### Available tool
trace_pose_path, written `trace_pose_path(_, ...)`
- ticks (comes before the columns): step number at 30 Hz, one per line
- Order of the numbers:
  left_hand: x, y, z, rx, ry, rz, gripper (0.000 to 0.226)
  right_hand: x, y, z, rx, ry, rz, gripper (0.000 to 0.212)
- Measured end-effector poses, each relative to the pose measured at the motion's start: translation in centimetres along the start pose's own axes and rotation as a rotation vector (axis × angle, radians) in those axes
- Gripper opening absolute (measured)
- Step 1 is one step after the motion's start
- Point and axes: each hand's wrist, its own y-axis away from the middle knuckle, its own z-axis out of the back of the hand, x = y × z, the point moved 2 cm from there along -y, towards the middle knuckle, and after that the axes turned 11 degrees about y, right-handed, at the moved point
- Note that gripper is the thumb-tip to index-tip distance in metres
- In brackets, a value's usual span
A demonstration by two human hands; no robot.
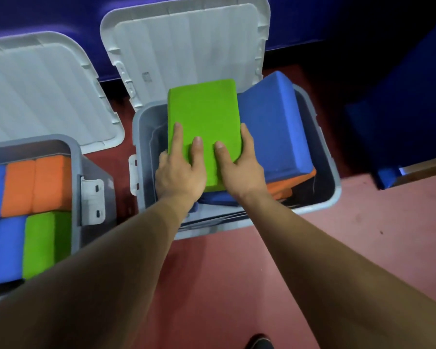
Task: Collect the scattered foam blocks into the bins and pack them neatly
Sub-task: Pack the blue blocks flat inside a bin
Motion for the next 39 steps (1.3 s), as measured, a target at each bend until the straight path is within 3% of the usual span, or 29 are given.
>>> trace_pose_path(4, 0.3, -0.8, 0.1, 0.022, 0.063, 0.004, 0.067, -0.1, -0.9, -0.4, -0.04, 0.029, 0.004, 0.074)
trace_pose_path(12, 3.6, 2.0, 4.0, 0.178, 0.455, 0.011, 0.087, -0.4, 3.6, -1.9, -0.068, 0.04, 0.117, 0.077)
trace_pose_path(18, 4.9, 7.6, 9.5, 0.126, 0.348, -0.08, 0.061, 1.3, 10.7, -1.9, -0.035, 0.004, 0.216, 0.079)
trace_pose_path(24, 7.1, 12.8, 16.0, 0.076, 0.353, -0.083, 0.088, 4.2, 19.1, -3.7, -0.015, -0.058, 0.268, 0.077)
trace_pose_path(29, 11.8, 19.9, 19.3, 0.019, 0.245, -0.019, 0.077, 1.6, 26.0, -7.6, 0.102, -0.12, 0.27, 0.076)
trace_pose_path(34, 18.4, 24.3, 17.4, 0.023, 0.222, 0.095, 0.096, -3.9, 29.5, -12.0, 0.162, -0.146, 0.268, 0.077)
trace_pose_path(39, 23.2, 27.2, 13.8, -0.073, 0.344, 0.109, 0.107, -8.9, 29.8, -14.7, 0.134, -0.108, 0.358, 0.074)
